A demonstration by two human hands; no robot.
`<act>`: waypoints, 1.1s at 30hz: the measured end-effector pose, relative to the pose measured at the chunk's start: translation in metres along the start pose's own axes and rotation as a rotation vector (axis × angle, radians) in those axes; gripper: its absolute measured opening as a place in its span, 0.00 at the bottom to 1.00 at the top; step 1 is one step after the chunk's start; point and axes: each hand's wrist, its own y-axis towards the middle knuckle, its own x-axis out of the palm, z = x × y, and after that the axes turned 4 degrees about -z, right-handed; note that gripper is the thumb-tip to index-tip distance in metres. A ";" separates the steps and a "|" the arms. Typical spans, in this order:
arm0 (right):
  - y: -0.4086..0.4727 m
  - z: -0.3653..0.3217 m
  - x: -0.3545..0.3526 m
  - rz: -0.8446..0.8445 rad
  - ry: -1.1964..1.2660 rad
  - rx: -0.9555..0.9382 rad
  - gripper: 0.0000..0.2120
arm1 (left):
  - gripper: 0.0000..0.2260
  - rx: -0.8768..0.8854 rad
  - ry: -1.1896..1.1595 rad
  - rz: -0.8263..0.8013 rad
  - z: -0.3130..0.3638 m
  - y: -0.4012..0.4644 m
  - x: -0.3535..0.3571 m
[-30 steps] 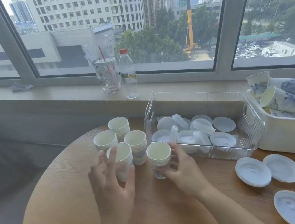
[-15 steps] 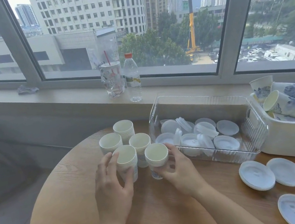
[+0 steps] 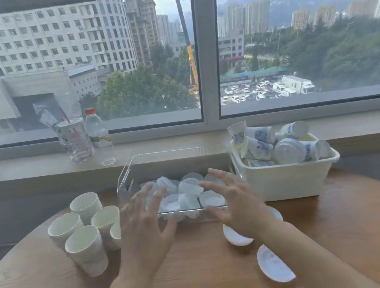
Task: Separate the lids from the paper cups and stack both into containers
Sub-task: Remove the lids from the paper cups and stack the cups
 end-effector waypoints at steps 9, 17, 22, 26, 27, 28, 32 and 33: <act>-0.028 0.095 -0.085 0.147 -0.086 0.212 0.27 | 0.26 0.173 -0.132 -0.108 0.108 0.072 0.053; 0.017 0.145 -0.126 0.174 -0.195 0.265 0.26 | 0.22 0.120 -0.223 -0.221 0.144 0.140 0.100; 0.055 0.161 -0.131 0.109 -0.254 0.260 0.26 | 0.14 0.096 -0.217 -0.253 0.152 0.158 0.130; 0.077 0.169 -0.126 0.057 -0.250 0.272 0.26 | 0.09 0.032 -0.327 -0.256 0.151 0.163 0.146; 0.081 0.171 -0.125 0.050 -0.255 0.286 0.26 | 0.06 0.019 -0.353 -0.256 0.150 0.164 0.149; 0.084 0.172 -0.124 0.046 -0.265 0.298 0.26 | 0.03 0.008 -0.373 -0.260 0.149 0.165 0.151; 0.094 0.175 -0.122 0.030 -0.267 0.341 0.27 | 0.06 -0.003 -0.515 -0.252 0.145 0.167 0.149; 0.095 0.176 -0.121 0.024 -0.255 0.354 0.27 | 0.07 -0.002 -0.568 -0.234 0.144 0.167 0.146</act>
